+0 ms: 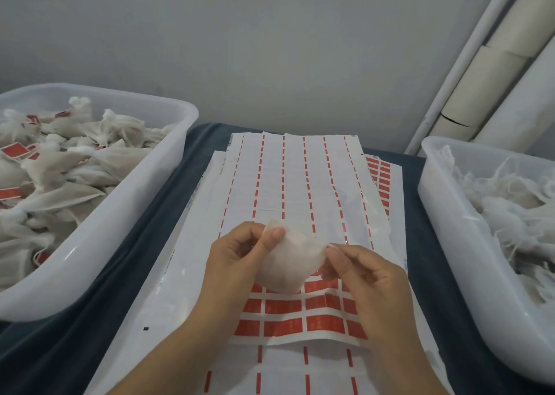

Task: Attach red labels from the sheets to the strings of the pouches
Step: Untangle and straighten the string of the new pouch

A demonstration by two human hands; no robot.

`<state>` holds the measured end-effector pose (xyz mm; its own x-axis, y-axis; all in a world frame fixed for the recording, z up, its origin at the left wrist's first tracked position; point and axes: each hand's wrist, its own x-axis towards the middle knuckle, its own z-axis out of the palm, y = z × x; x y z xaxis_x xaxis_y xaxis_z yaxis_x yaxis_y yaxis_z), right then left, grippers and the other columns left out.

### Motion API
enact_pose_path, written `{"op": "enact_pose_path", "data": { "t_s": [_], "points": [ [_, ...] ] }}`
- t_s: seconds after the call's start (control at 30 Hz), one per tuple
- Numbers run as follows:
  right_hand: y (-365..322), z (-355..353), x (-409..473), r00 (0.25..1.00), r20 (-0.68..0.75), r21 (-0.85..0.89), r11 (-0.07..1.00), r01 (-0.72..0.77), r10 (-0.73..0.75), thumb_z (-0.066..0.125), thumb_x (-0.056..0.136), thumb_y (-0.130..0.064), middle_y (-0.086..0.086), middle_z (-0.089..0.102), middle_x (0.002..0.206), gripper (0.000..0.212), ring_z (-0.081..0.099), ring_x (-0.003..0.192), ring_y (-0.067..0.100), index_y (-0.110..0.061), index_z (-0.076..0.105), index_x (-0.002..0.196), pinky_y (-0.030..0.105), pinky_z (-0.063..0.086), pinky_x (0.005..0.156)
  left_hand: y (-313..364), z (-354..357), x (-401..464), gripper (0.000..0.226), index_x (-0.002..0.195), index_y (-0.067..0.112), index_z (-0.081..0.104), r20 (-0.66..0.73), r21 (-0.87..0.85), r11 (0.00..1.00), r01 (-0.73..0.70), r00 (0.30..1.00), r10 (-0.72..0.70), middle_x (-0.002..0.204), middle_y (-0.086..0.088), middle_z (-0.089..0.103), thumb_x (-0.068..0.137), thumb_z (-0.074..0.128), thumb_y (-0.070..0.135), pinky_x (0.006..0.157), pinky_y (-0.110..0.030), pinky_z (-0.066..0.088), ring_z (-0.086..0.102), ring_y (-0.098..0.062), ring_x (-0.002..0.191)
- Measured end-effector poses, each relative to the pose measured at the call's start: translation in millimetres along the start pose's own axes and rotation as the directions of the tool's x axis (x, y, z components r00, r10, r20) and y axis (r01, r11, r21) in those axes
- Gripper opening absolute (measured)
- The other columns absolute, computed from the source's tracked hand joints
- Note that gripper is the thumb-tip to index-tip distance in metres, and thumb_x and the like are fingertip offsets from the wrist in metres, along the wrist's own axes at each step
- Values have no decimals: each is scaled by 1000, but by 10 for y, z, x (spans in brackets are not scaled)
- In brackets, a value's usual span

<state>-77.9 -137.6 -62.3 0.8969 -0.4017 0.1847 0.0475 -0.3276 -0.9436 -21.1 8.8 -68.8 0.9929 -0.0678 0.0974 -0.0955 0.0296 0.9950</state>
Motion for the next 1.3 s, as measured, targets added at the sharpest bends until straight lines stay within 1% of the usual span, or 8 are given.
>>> {"op": "enact_pose_path", "data": {
  "t_s": [0.17, 0.33, 0.53, 0.73, 0.83, 0.93, 1.17, 1.3],
  "points": [
    [-14, -6, -11, 994, -49, -12, 995, 95, -95, 48, 70, -53, -24, 68, 76, 26, 64, 78, -3, -34, 66, 75, 0, 44, 63, 14, 5, -24, 34, 96, 38, 57, 71, 239, 957, -165, 986, 152, 103, 29, 57, 75, 56, 65, 69, -1, 42, 51, 11, 97],
    [-12, 109, -71, 919, 14, -199, 900, 389, -394, 53, 84, -41, -26, 66, 77, 6, 63, 83, -6, -41, 60, 84, 1, 45, 70, -137, 56, -63, 35, 115, 23, 57, 400, 517, 367, -773, 597, 695, 107, 6, 66, 89, 48, 44, 104, -29, 25, 48, -8, 110],
    [-63, -53, -46, 882, -212, -269, 892, 362, -422, 52, 86, -46, -27, 63, 74, 12, 61, 87, -7, -40, 53, 76, 7, 48, 68, -118, -4, -31, 40, 82, 18, 71, 323, 530, 409, -743, 623, 712, 93, 2, 68, 97, 38, 37, 95, -29, 36, 49, -11, 99],
    [-102, -101, -19, 985, -172, 111, 993, 38, -19, 47, 76, -46, -12, 68, 70, 26, 66, 70, 7, -26, 61, 68, 14, 50, 57, -25, 51, -75, 18, 101, 48, 51, 235, 500, 702, -507, 860, 453, 121, 29, 41, 87, 41, 54, 99, -16, 23, 31, 9, 115],
    [-134, -97, -32, 992, -120, 164, 985, 47, -27, 49, 75, -44, -12, 69, 67, 24, 66, 69, 7, -32, 68, 68, 6, 48, 55, -11, -11, -177, 31, 67, 38, 55, 201, 320, 837, -443, 896, 397, 77, 27, 56, 89, 40, 54, 68, -4, 42, 53, 8, 78],
    [-173, -59, -78, 993, 5, 182, 976, 118, -121, 52, 75, -39, -14, 67, 63, 19, 65, 66, 5, -44, 69, 70, 5, 47, 57, 66, 50, -243, 59, 59, 28, 70, 434, 44, 999, 4, 901, -22, 55, 6, 64, 84, 36, 68, 52, -12, 45, 55, -5, 47],
    [-90, 138, -188, 847, 320, -56, 884, 464, -425, 55, 86, -43, -18, 67, 80, 22, 62, 75, -1, -28, 70, 86, 10, 48, 68, 73, -57, 22, 46, 94, 14, 74, 516, -360, 759, 542, 794, -322, 89, -3, 71, 87, 42, 46, 37, -14, 36, 49, -5, 40],
    [-65, 139, -168, 928, 240, -157, 932, 327, -285, 50, 86, -56, -25, 66, 78, 27, 62, 79, -4, -37, 62, 71, 6, 47, 66, 99, -216, 107, 21, 76, 9, 65, 502, -625, 523, 580, 811, -301, 61, -1, 54, 81, 52, 24, 29, -11, 28, 32, -5, 33]
  ]
}}
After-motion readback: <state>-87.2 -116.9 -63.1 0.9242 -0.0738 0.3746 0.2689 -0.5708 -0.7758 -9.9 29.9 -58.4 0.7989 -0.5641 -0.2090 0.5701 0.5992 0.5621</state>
